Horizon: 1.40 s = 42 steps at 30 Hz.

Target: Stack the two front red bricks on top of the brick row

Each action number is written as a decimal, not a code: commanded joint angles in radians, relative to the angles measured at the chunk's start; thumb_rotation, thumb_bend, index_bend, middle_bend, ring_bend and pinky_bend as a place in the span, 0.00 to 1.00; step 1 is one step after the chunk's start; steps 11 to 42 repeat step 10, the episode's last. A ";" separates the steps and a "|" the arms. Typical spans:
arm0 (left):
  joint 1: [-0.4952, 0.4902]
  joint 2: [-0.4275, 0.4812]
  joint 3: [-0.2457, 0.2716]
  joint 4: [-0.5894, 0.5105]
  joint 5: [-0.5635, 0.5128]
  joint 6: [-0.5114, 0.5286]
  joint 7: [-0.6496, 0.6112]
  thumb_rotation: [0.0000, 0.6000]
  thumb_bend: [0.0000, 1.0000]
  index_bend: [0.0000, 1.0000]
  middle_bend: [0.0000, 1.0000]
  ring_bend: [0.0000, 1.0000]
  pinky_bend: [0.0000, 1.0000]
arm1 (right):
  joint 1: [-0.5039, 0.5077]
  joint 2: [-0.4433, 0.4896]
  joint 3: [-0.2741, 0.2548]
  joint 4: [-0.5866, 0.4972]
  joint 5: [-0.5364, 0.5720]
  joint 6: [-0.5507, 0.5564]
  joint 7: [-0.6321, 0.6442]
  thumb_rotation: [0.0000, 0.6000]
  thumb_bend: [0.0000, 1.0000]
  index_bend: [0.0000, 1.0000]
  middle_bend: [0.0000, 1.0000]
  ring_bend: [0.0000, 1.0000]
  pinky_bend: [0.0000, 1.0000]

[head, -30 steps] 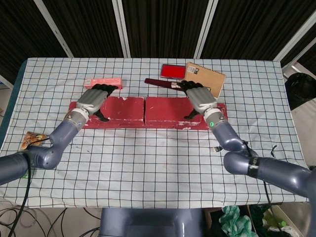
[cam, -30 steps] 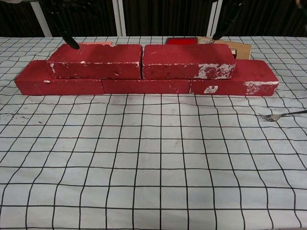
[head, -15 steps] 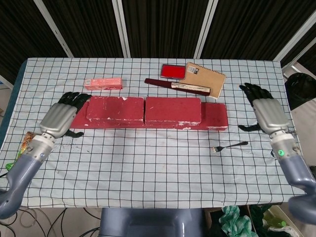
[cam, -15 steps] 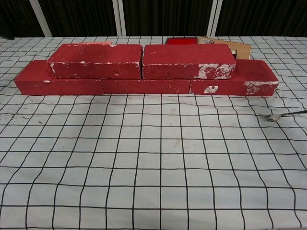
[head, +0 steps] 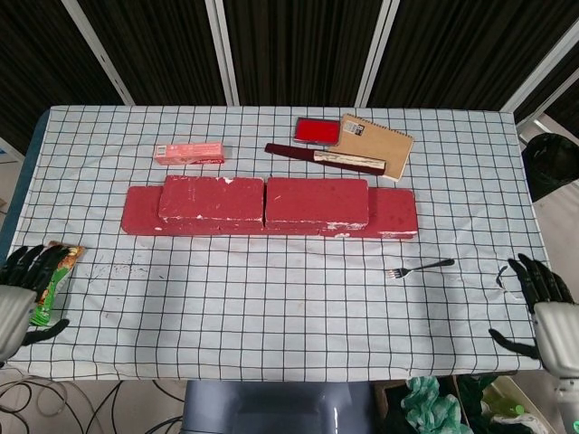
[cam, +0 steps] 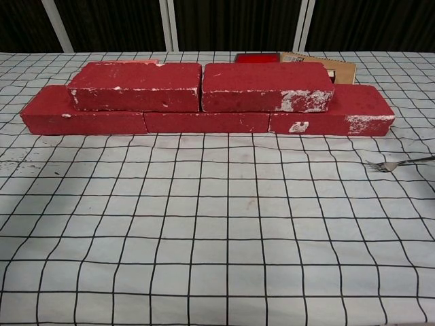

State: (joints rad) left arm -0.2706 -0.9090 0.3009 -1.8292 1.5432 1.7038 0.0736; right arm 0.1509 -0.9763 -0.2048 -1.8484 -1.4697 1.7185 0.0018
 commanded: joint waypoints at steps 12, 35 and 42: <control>0.121 -0.040 -0.018 0.137 0.054 0.060 -0.116 1.00 0.00 0.02 0.05 0.00 0.00 | -0.119 -0.097 -0.009 0.099 -0.094 0.060 -0.052 1.00 0.06 0.00 0.00 0.00 0.09; 0.121 -0.040 -0.018 0.137 0.054 0.060 -0.116 1.00 0.00 0.02 0.05 0.00 0.00 | -0.119 -0.097 -0.009 0.099 -0.094 0.060 -0.052 1.00 0.06 0.00 0.00 0.00 0.09; 0.121 -0.040 -0.018 0.137 0.054 0.060 -0.116 1.00 0.00 0.02 0.05 0.00 0.00 | -0.119 -0.097 -0.009 0.099 -0.094 0.060 -0.052 1.00 0.06 0.00 0.00 0.00 0.09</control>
